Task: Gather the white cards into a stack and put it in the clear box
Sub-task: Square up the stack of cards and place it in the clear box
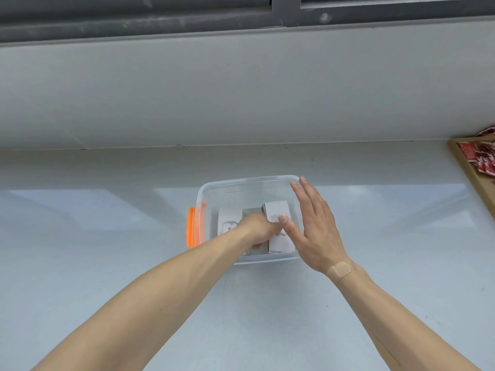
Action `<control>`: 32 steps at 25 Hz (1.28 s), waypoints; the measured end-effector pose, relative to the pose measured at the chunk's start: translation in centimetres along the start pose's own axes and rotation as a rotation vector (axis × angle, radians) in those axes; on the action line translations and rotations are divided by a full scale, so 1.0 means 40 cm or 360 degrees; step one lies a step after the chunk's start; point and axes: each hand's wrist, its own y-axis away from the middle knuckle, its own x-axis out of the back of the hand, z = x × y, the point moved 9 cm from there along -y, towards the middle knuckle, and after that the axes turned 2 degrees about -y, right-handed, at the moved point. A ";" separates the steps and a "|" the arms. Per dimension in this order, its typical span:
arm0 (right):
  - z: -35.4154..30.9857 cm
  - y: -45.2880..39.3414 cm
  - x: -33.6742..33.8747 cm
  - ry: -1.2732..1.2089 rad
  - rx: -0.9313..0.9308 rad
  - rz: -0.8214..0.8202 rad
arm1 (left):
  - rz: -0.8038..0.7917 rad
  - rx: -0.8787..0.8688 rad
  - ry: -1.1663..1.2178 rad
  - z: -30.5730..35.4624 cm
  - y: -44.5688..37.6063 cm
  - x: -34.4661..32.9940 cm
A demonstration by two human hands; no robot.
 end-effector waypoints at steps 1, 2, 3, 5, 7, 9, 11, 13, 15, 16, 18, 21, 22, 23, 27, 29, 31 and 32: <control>0.000 0.000 0.001 -0.0010 -0.0004 0.0000 | 0.0090 -0.0021 -0.0216 0.004 0.003 0.011; 0.000 0.001 0.001 -0.0018 -0.0008 0.0001 | 0.0156 -0.0033 -0.0360 0.006 0.005 0.017; 0.000 0.002 0.001 -0.0023 -0.0011 0.0004 | 0.0197 -0.0034 -0.0426 0.008 0.004 0.022; 0.000 0.002 0.002 -0.0024 -0.0016 0.0013 | 0.0249 -0.0010 -0.0441 0.004 0.005 0.031; 0.001 0.002 0.002 -0.0024 -0.0019 0.0016 | 0.0235 0.0014 -0.0333 -0.003 0.002 0.032; 0.001 0.002 0.000 -0.0021 -0.0017 0.0016 | 0.0189 0.0003 -0.0139 -0.002 0.000 0.022; 0.000 0.003 0.000 -0.0021 -0.0015 0.0022 | 0.0174 -0.0035 -0.0044 0.007 -0.003 0.015; 0.000 0.002 0.000 -0.0029 -0.0017 0.0025 | 0.0171 -0.0076 -0.0042 0.016 -0.003 0.009; -0.001 0.002 -0.001 -0.0046 -0.0017 0.0027 | 0.0138 -0.0112 0.0006 0.021 -0.004 0.000; -0.002 0.001 -0.002 -0.0052 -0.0015 0.0027 | 0.0128 -0.0115 0.0009 0.022 -0.005 -0.003; -0.002 0.002 -0.001 -0.0056 -0.0013 0.0030 | 0.0141 -0.0095 -0.0067 0.022 -0.008 -0.006; -0.001 0.002 -0.002 -0.0057 -0.0017 0.0039 | 0.0156 -0.0086 -0.0205 0.020 -0.013 -0.009; -0.001 0.002 -0.002 -0.0055 -0.0017 0.0041 | 0.0152 -0.0085 -0.0248 0.020 -0.014 -0.009; -0.002 0.002 -0.001 -0.0051 -0.0016 0.0043 | 0.0149 -0.0082 -0.0283 0.018 -0.014 -0.009; -0.002 0.001 0.003 -0.0037 -0.0008 0.0045 | 0.0109 -0.0035 -0.0370 0.011 -0.012 -0.010; -0.006 0.002 0.005 -0.0007 -0.0005 0.0047 | 0.0084 -0.0009 -0.0262 0.003 -0.017 -0.011; -0.011 0.002 0.009 0.0037 0.0002 0.0045 | 0.0083 -0.0022 -0.0092 -0.002 -0.018 -0.004; -0.015 0.002 0.011 0.0062 0.0004 0.0037 | 0.0085 -0.0049 -0.0037 -0.002 -0.015 0.001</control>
